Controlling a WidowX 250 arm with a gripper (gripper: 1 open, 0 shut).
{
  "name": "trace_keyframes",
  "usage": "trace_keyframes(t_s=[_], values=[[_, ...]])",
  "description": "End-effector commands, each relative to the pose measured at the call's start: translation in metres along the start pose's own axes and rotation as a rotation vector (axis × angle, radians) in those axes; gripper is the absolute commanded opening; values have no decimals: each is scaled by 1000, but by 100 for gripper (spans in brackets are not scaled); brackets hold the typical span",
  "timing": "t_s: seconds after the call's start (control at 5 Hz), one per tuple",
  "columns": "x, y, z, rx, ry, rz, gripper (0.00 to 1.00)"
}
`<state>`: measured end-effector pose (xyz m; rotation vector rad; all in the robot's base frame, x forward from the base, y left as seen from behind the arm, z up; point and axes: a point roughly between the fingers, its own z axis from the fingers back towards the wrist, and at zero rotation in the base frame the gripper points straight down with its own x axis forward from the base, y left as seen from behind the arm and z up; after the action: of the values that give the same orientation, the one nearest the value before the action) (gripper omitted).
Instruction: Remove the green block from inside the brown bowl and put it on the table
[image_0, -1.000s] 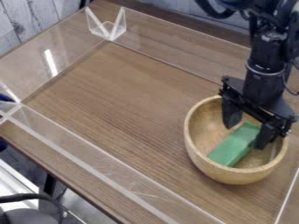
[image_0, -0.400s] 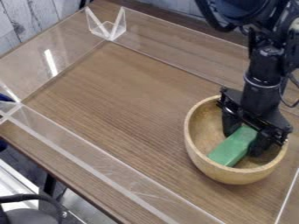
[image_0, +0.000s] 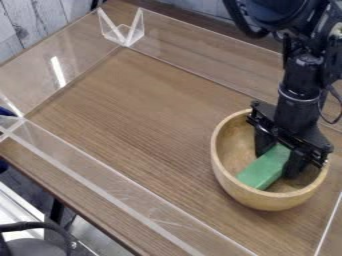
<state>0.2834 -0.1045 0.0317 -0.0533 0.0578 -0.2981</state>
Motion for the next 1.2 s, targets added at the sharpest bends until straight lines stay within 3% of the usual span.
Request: trace_keyframes(t_s=[0.0, 1.0], values=[[7, 2, 27, -7, -81, 1, 0], [1, 10, 51, -27, -111, 9, 0]])
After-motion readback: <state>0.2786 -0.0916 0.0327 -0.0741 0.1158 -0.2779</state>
